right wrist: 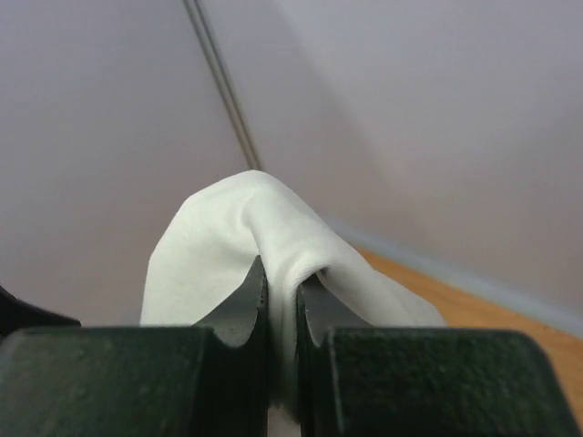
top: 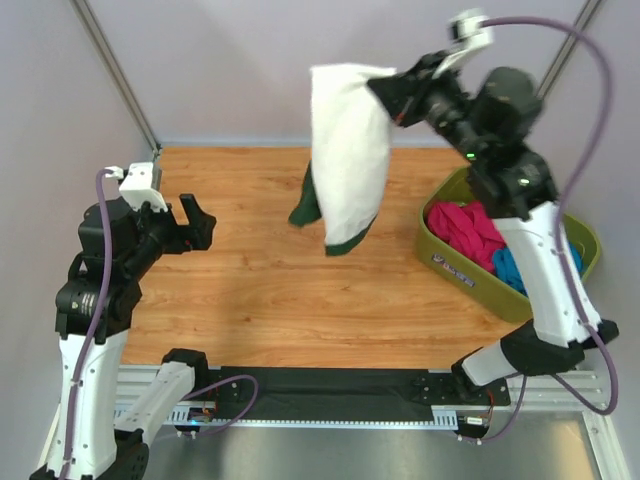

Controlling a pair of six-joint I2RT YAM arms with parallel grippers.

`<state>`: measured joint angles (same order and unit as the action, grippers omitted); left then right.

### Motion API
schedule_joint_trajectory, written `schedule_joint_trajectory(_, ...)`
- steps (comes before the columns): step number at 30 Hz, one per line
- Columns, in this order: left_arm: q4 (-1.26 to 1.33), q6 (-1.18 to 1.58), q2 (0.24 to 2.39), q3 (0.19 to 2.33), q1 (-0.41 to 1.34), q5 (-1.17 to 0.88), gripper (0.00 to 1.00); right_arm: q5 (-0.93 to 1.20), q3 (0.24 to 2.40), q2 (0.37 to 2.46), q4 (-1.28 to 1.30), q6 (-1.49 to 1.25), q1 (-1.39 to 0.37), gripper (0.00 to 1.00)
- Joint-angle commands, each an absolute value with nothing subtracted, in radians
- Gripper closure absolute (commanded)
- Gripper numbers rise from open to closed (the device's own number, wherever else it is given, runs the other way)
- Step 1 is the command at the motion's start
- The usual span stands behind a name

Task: Fold and stack the t-shirts
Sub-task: Move the tshirt to the center of the board

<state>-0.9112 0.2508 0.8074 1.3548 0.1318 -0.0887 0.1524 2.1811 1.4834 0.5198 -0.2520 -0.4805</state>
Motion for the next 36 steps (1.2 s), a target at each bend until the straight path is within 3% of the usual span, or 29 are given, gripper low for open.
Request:
schedule_joint_trajectory(1,-0.956,0.224,0.779,1.39,0.138,-0.029,0.0,0.123,1.987,1.555,0.462,-0.228,-0.58,1.0)
schedule_joint_trajectory(4,-0.979,0.222,0.749,1.381,0.137,-0.002,0.01,0.083,1.693,1.59,0.35,-0.291,-0.643,0.97)
schedule_joint_trajectory(7,-0.989,0.229,0.727,1.358,0.137,-0.002,0.01,0.063,1.523,1.726,0.334,-0.34,-0.683,0.11)
schedule_joint_trajectory(8,-0.989,0.232,0.724,1.351,0.137,-0.002,0.01,0.04,1.54,1.78,0.403,-0.354,-0.696,0.0)
schedule_joint_trajectory(10,-0.989,0.248,0.723,1.338,0.137,-0.029,0.0,0.002,1.705,1.904,0.659,-0.362,-0.693,0.0)
schedule_joint_trajectory(12,-0.985,0.262,0.738,1.319,0.137,-0.07,0.0,-0.076,1.773,1.914,0.736,-0.365,-0.696,0.0)
schedule_joint_trajectory(18,-0.882,0.435,0.857,1.189,0.185,-0.229,0.0,-0.146,1.684,1.688,0.689,-0.376,-0.695,0.0)
schedule_joint_trajectory(21,-0.79,0.546,0.896,1.091,0.274,-0.171,0.01,-0.175,1.628,1.602,0.745,-0.415,-0.684,0.0)
schedule_joint_trajectory(30,-0.52,0.834,0.93,0.783,0.486,-0.048,0.03,-0.212,1.198,1.242,0.688,-0.52,-0.67,0.0)
schedule_joint_trajectory(36,-0.311,0.958,1.002,0.577,0.555,-0.146,0.04,-0.228,1.02,1.051,0.623,-0.534,-0.67,0.0)
